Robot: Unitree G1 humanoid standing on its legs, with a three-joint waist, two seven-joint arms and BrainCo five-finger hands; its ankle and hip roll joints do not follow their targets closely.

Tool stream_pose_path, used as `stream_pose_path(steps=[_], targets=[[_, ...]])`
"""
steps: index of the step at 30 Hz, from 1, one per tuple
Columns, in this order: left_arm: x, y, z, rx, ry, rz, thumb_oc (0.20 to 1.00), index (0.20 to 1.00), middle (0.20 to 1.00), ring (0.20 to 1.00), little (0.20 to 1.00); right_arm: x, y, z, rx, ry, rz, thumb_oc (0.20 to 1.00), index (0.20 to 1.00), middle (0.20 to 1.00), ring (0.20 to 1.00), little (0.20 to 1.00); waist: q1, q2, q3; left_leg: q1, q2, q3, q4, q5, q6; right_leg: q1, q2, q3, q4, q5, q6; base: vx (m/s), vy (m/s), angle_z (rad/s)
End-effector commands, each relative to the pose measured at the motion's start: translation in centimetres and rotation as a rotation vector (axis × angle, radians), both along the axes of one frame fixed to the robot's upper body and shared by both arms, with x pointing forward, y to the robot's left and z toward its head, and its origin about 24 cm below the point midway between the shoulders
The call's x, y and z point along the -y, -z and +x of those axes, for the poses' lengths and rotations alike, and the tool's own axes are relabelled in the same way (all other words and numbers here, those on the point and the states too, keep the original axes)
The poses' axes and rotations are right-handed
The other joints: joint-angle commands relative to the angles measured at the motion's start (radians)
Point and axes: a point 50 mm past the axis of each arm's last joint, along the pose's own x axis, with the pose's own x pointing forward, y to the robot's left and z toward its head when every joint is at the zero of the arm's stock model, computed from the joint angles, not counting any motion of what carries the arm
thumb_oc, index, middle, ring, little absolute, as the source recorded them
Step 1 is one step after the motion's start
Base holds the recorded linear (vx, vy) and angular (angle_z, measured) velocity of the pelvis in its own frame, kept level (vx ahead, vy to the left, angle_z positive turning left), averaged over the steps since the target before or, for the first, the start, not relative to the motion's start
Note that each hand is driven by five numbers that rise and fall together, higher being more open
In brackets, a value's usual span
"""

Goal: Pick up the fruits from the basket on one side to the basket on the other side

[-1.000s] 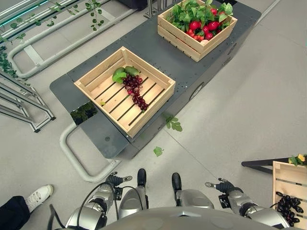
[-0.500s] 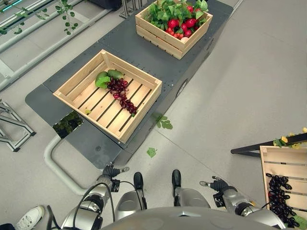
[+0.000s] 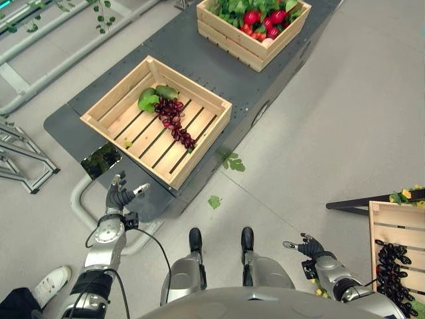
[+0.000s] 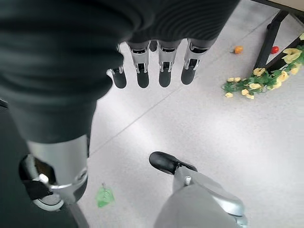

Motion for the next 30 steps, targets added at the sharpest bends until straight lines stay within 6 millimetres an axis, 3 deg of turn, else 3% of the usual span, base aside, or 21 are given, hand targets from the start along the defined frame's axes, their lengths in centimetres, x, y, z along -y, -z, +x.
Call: stream_pose_path(steps=[1,6,11,18,26,30], targets=[[-0.9,-3.9,1.8,0.221,-0.033,-0.074,1.000,1.000,1.000,1.000,1.000,0.2,-0.4,1.2,0.023,-0.009,-0.007,1.000,1.000,1.000,1.000,1.000,0.003,-0.042,0.002,-0.082,-0.005,-0.062,0.024,-0.006,-0.036,-0.016,-0.044,0.009,0.009,-0.031,0.098,0.00,0.000,0.00],[-0.6,-5.2,1.9,0.292,-0.023,-0.105,1.000,1.000,1.000,1.000,1.000,0.4,-0.6,1.4,0.023,0.002,-0.011,1.000,1.000,1.000,1.000,1.000,0.002,-0.036,0.003,-0.083,-0.005,-0.063,0.022,-0.009,-0.036,-0.021,-0.044,0.013,0.009,-0.031,0.097,0.00,0.000,0.00],[-1.0,-7.6,2.6,0.349,0.011,-0.011,1.000,1.000,1.000,1.000,1.000,0.6,-0.7,1.6,0.027,0.000,-0.017,1.000,1.000,1.000,1.000,1.000,-0.001,-0.030,0.002,-0.086,-0.004,-0.062,0.022,-0.008,-0.037,-0.028,-0.044,0.014,0.009,-0.029,0.096,0.00,0.000,0.00],[-2.0,-12.3,5.7,0.356,0.106,0.334,1.000,1.000,1.000,1.000,1.000,1.3,-1.0,2.0,0.024,-0.013,-0.033,1.000,1.000,1.000,1.000,1.000,-0.016,-0.020,0.008,-0.099,-0.007,-0.059,0.023,-0.007,-0.038,-0.046,-0.047,0.014,0.009,-0.021,0.099,0.00,0.000,0.00],[-2.2,-16.0,8.9,0.360,0.163,0.458,1.000,1.000,1.000,1.000,1.000,1.9,-1.4,2.5,0.028,-0.011,-0.042,1.000,1.000,1.000,1.000,1.000,-0.039,-0.003,0.023,-0.129,-0.010,-0.051,0.022,0.005,-0.039,-0.089,-0.052,0.022,0.009,0.001,0.104,-0.03,0.015,-0.01],[-2.4,-18.9,10.3,0.354,0.171,0.628,1.000,1.000,1.000,1.000,1.000,2.1,-1.6,2.8,0.038,-0.010,-0.051,1.000,1.000,1.000,1.000,1.000,-0.052,0.005,0.034,-0.150,-0.012,-0.046,0.022,0.012,-0.039,-0.111,-0.056,0.026,0.009,0.010,0.107,-0.01,0.002,-0.03]])
